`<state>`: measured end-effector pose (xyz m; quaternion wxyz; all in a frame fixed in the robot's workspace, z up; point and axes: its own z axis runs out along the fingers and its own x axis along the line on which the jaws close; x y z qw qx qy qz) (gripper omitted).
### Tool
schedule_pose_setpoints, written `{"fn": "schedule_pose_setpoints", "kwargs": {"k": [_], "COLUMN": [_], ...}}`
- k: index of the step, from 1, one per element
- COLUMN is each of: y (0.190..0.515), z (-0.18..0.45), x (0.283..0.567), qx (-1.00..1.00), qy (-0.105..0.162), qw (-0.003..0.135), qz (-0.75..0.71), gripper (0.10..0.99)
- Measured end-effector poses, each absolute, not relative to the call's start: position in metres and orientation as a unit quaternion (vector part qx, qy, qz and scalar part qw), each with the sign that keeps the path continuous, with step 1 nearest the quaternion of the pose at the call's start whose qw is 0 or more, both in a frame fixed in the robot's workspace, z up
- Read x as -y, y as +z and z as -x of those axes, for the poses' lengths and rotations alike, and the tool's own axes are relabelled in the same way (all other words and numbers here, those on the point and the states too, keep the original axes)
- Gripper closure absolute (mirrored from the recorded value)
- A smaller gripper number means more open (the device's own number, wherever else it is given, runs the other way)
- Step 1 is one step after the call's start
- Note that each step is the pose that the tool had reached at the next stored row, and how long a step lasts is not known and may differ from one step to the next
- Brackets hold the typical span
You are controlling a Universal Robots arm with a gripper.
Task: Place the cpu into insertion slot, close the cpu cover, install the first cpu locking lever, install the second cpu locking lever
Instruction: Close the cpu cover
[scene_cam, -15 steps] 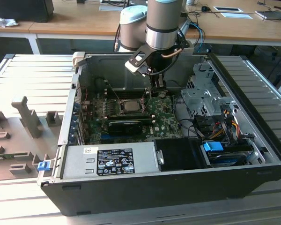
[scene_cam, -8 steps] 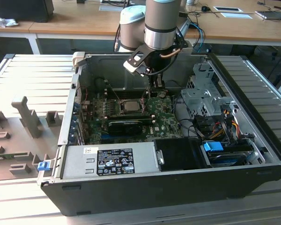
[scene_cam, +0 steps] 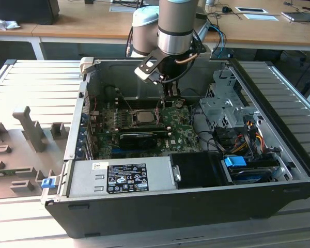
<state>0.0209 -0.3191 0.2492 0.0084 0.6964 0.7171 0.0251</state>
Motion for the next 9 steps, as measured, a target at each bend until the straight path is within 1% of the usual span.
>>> {"fn": "schedule_pose_setpoints", "kwargs": {"k": [9], "y": [0.2492], "z": [-0.0119], "x": [0.3191], "qx": [-0.717], "qy": [0.025], "qw": [0.008], "qz": [-0.696], "gripper": [0.98]}}
